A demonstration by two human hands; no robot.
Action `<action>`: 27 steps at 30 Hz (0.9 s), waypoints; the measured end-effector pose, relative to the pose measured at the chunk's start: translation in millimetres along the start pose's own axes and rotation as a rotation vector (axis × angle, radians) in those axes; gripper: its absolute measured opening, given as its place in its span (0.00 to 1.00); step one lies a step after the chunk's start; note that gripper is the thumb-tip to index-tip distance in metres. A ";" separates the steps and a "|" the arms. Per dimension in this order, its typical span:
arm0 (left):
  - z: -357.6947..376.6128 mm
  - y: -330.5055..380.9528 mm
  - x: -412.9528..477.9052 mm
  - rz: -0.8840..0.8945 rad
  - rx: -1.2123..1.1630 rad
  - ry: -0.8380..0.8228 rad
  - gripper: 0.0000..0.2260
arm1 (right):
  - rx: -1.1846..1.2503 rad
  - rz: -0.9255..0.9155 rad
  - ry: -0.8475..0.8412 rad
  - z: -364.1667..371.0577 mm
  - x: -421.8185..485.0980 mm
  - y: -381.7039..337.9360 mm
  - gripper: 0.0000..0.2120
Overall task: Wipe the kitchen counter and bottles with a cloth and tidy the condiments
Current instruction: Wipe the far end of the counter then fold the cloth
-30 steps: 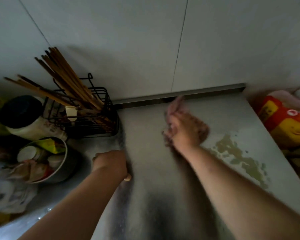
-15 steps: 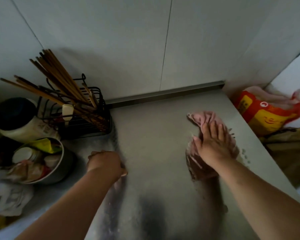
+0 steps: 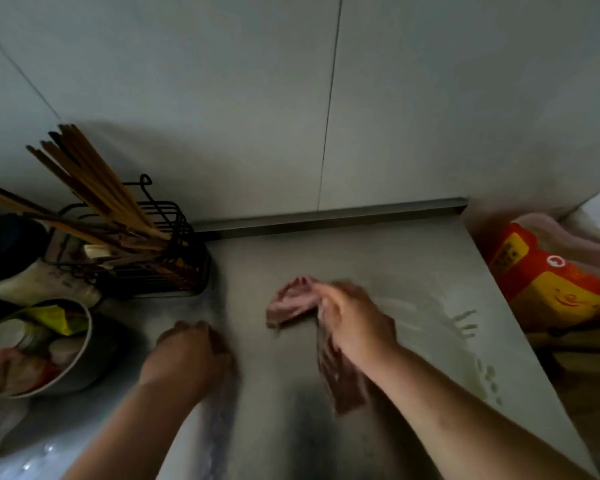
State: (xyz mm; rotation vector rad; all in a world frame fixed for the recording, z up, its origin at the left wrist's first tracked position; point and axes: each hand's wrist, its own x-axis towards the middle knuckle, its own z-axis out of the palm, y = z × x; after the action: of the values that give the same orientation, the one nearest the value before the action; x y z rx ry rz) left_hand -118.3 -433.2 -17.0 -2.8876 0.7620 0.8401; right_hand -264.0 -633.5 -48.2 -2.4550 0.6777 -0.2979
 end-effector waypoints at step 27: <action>-8.6 71.3 22.4 0.018 0.331 -0.102 0.20 | -0.350 0.763 -0.089 -79.8 103.7 142.8 0.32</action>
State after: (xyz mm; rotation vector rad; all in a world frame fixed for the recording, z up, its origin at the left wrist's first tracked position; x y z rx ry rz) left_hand -131.0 -507.3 -14.3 -2.5322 0.8291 0.7722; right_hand -261.4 -826.8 -59.8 -2.2813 1.6538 0.2472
